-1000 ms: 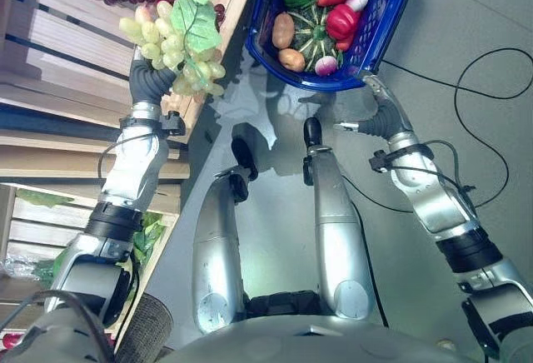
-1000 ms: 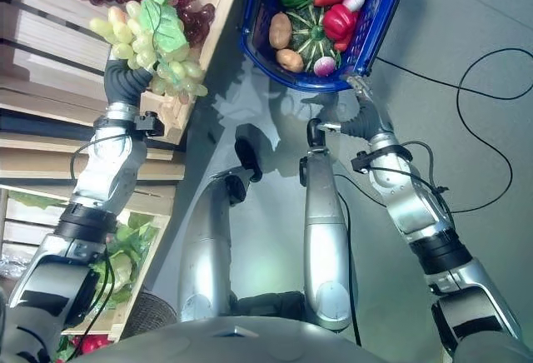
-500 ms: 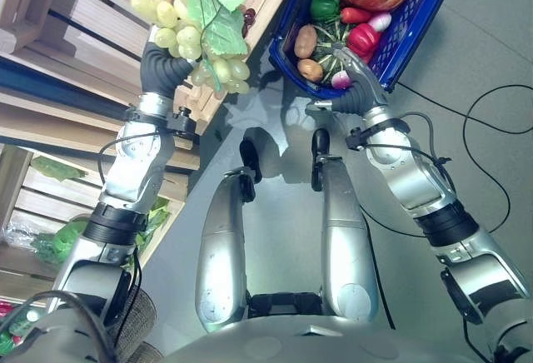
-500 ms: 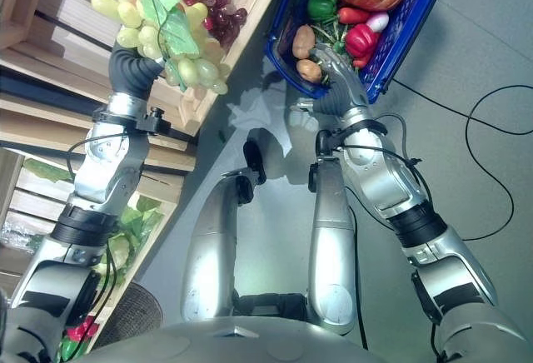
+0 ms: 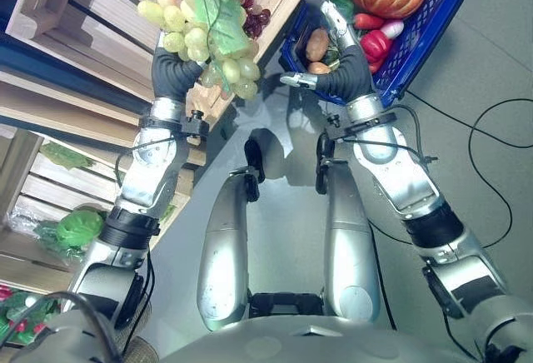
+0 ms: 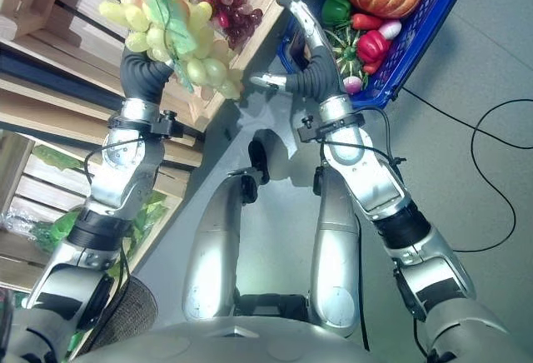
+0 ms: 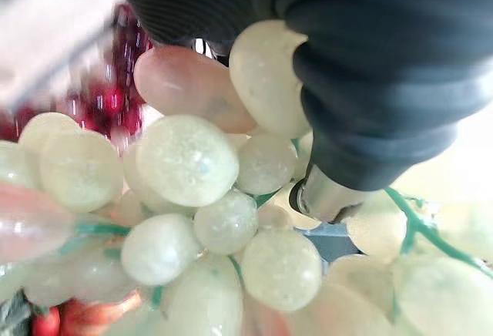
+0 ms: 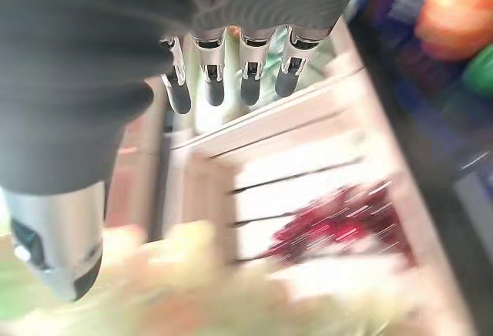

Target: Pick up fruits and vegetables into the basket

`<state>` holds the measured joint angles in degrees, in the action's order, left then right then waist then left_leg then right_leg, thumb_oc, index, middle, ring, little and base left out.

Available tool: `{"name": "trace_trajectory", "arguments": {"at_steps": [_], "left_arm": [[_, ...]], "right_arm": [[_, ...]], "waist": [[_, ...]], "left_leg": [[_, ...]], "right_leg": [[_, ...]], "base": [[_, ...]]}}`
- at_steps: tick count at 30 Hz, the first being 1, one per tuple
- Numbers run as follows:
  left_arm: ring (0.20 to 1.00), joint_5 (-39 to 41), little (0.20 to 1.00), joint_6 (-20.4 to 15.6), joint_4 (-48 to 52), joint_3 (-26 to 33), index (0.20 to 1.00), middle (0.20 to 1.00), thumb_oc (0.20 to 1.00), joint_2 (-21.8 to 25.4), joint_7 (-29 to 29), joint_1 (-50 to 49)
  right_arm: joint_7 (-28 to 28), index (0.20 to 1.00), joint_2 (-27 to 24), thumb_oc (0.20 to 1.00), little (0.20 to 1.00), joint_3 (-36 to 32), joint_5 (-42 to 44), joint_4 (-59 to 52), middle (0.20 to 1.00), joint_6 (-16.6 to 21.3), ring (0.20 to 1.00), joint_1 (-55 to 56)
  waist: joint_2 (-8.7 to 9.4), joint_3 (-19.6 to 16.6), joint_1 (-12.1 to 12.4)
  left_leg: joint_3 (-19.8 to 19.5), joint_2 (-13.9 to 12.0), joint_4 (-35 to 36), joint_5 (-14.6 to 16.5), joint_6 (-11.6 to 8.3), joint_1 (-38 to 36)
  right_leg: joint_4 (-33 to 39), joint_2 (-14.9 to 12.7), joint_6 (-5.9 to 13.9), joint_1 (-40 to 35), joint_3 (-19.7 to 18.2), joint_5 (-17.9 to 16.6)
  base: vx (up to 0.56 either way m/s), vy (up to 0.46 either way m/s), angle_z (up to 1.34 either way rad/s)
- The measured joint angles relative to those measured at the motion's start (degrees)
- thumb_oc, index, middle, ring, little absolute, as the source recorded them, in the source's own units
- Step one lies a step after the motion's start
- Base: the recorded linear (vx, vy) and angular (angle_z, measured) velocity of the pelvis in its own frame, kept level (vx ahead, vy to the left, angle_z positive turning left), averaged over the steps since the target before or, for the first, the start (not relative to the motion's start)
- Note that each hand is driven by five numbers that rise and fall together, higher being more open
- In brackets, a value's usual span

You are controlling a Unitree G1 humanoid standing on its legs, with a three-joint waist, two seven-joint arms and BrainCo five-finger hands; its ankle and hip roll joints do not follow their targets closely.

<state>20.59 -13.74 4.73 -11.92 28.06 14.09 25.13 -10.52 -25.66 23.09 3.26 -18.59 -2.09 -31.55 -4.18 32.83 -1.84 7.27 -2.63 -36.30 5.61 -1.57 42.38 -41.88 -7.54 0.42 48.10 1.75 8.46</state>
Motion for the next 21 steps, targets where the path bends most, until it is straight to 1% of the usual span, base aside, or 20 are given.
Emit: {"name": "trace_trajectory", "arguments": {"at_steps": [1, 3, 5, 7, 10, 11, 15, 17, 21], "left_arm": [[0.200, -0.90, 0.200, 0.48, 1.29, -0.04, 0.200, 0.200, 0.200, -0.03, 0.34, -0.17], [0.200, -3.06, 0.200, 1.20, 2.36, -0.08, 0.200, 0.200, 0.200, 0.05, 0.24, 0.33], [0.200, -4.12, 0.200, 1.28, 2.57, -0.10, 0.200, 0.200, 0.200, 0.04, 0.11, 0.55], [0.200, -5.10, 0.200, 1.77, 2.56, -1.26, 0.200, 0.200, 0.200, 0.02, -0.49, 1.39], [0.200, -7.10, 0.200, 2.61, 2.51, -2.95, 0.200, 0.200, 0.200, 0.01, -1.33, 2.69], [0.200, -7.22, 0.200, 3.34, 2.35, -3.05, 0.200, 0.200, 0.200, 0.04, -1.39, 3.07], [0.200, -7.68, 0.200, 3.99, 1.14, -4.12, 0.200, 0.200, 0.200, 0.09, -2.19, 4.00], [0.200, -8.34, 0.200, 5.07, 0.94, -4.30, 0.200, 0.200, 0.200, 0.10, -2.72, 4.71], [0.200, -7.93, 0.200, 5.77, 1.04, -5.26, 0.200, 0.200, 0.200, 0.05, -3.53, 5.97]], "right_arm": [[1.38, 1.000, 0.03, 1.000, 1.000, 0.47, 0.50, -0.45, 1.000, 0.44, 1.000, -0.46], [3.38, 1.000, 0.03, 1.000, 1.000, 0.86, 3.79, -0.88, 1.000, 0.45, 1.000, -0.95], [4.13, 1.000, 0.12, 1.000, 1.000, 1.42, 5.85, -0.83, 1.000, 0.43, 1.000, -1.12], [5.84, 1.000, 0.31, 1.000, 1.000, 2.97, 11.08, -0.69, 1.000, 0.30, 1.000, -1.16], [5.82, 1.000, 1.55, 1.000, 1.000, 4.22, 16.10, 0.74, 1.000, 0.41, 1.000, -1.20], [5.66, 1.000, 1.76, 1.000, 1.000, 4.23, 16.48, 1.37, 1.000, 0.61, 1.000, -1.23], [4.03, 1.000, 1.85, 1.000, 1.000, 4.62, 16.18, 3.16, 1.000, 1.45, 1.000, -1.22], [2.99, 1.000, 1.87, 1.000, 1.000, 4.94, 14.85, 4.72, 1.000, 2.79, 1.000, -1.31], [-1.54, 1.000, 1.92, 1.000, 1.000, 4.72, 9.34, 5.51, 1.000, 8.50, 1.000, -1.10]], "waist": [[0.00, 0.00, 0.09], [0.00, 0.00, 0.58], [0.00, 0.00, 0.61], [0.00, 0.00, 0.60], [0.00, 0.00, 0.60], [0.00, 0.00, 0.60], [0.01, 0.00, 0.61], [0.01, 0.00, 0.52], [0.04, -0.01, 0.06]], "left_leg": [[-0.50, -0.07, -0.09, -0.01, -0.01, 0.08], [-0.87, -0.07, 0.05, -0.20, -0.36, -0.03], [-1.05, -0.07, 0.07, -0.25, -0.42, 0.04], [-1.27, -0.07, 0.02, -0.32, -0.53, 0.21], [-1.54, -0.07, -0.08, -0.36, -0.55, 0.41], [-1.62, -0.05, -0.14, -0.36, -0.55, 0.46], [-1.82, -0.01, -0.22, -0.41, -0.47, 0.48], [-1.83, 0.00, -0.29, -0.44, -0.41, 0.60], [-1.97, 0.02, -0.28, -0.45, -0.19, 1.07]], "right_leg": [[-0.17, -0.06, -0.33, -0.16, 0.51, 0.19], [-0.20, 0.04, -0.34, -0.32, 0.73, 0.18], [-0.22, 0.04, -0.38, -0.32, 0.89, 0.20], [-0.26, 0.01, -0.43, -0.32, 1.14, 0.23], [-0.29, -0.08, -0.46, -0.32, 1.48, 0.25], [-0.30, -0.13, -0.46, -0.34, 1.56, 0.25], [-0.29, -0.27, -0.46, -0.56, 1.86, 0.25], [-0.19, -0.30, -0.44, -0.55, 1.89, 0.24], [-0.06, -0.34, -0.42, -0.27, 2.08, 0.20]], "base": [[-0.01, -0.052, 0.13], [-0.02, -0.043, 0.07], [-0.02, -0.060, 0.03], [-0.03, -0.059, 0.04], [-0.01, -0.043, 0.04], [-0.01, -0.036, 0.02], [0.00, -0.016, 0.03], [0.00, 0.000, 0.00], [-0.05, 0.040, 0.02]]}}
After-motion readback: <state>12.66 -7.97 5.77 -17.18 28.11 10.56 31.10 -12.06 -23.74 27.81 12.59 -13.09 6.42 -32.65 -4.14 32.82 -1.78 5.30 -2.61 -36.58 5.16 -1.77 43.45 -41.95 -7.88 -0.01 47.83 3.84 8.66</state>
